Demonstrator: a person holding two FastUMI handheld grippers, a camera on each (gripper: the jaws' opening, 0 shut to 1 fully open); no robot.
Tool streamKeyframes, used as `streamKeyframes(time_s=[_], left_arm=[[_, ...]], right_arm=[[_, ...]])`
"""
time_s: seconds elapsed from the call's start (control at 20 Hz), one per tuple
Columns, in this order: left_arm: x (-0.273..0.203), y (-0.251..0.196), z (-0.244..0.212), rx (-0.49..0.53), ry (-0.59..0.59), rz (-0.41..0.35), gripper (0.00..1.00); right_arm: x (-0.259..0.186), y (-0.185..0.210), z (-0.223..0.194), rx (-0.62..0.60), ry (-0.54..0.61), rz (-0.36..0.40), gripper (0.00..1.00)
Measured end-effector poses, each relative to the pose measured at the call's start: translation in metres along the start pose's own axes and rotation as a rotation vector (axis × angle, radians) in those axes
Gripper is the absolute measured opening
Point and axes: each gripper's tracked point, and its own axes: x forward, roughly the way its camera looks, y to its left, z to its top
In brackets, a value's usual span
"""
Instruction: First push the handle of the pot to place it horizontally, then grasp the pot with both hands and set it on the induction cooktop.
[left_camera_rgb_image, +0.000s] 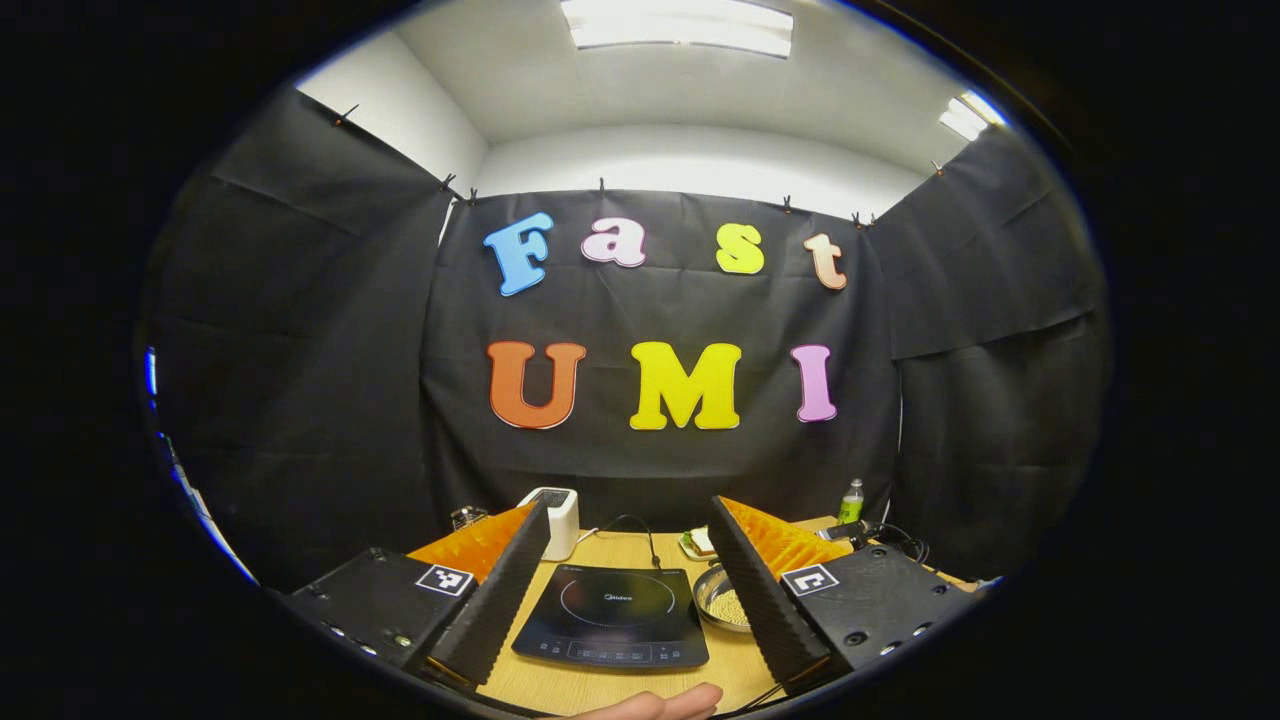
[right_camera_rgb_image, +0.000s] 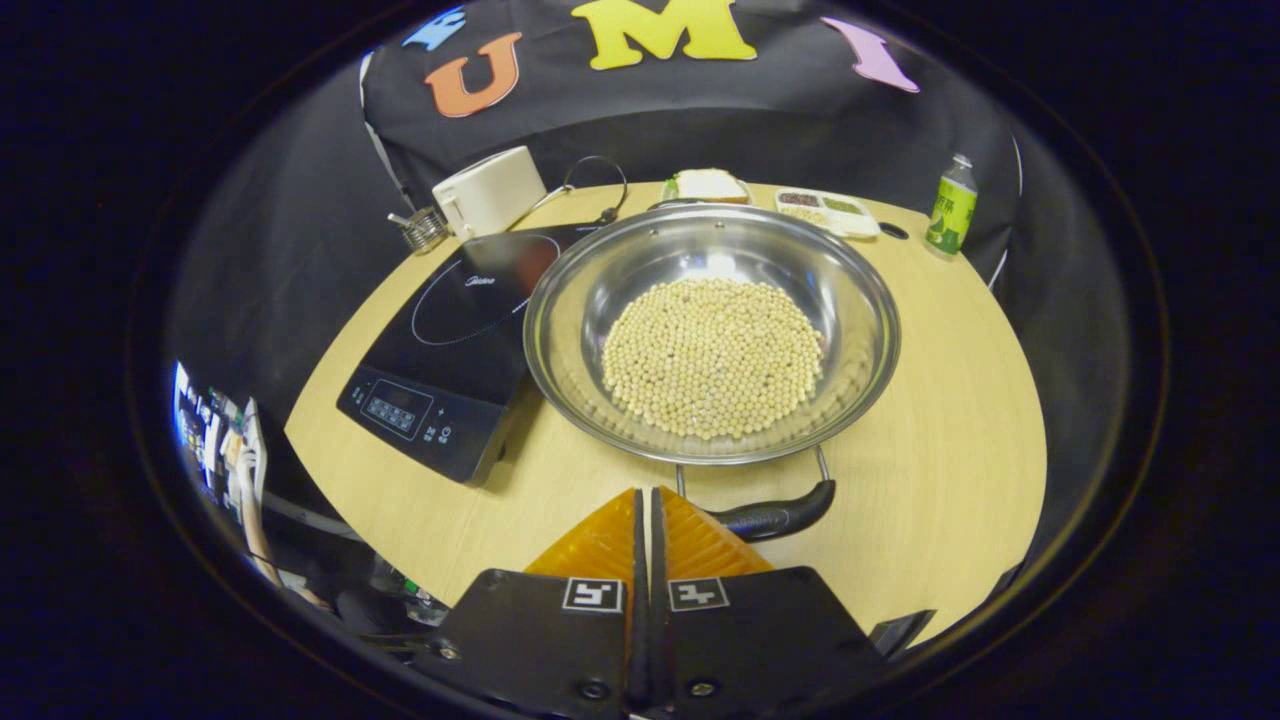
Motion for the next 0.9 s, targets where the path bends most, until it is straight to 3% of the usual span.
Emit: streamKeyframes(time_s=[0.05,0.4,0.85,0.9], left_arm=[[0.002,0.0,0.0,0.002,0.0,0.002,0.96],[0.012,-0.004,-0.006,0.031,0.004,0.011,0.96],[0.036,-0.035,-0.016,0.029,0.009,-0.068,0.96],[0.038,-0.037,-0.016,0.033,0.008,-0.07,0.87]], right_arm=[[0.0,-0.004,0.0,-0.004,-0.002,0.001,0.0],[-0.006,-0.043,0.0,-0.128,-0.018,-0.036,0.04],[-0.007,-0.085,0.007,-0.315,-0.024,-0.017,0.0],[-0.007,-0.091,0.008,-0.324,-0.025,-0.022,0.0]])
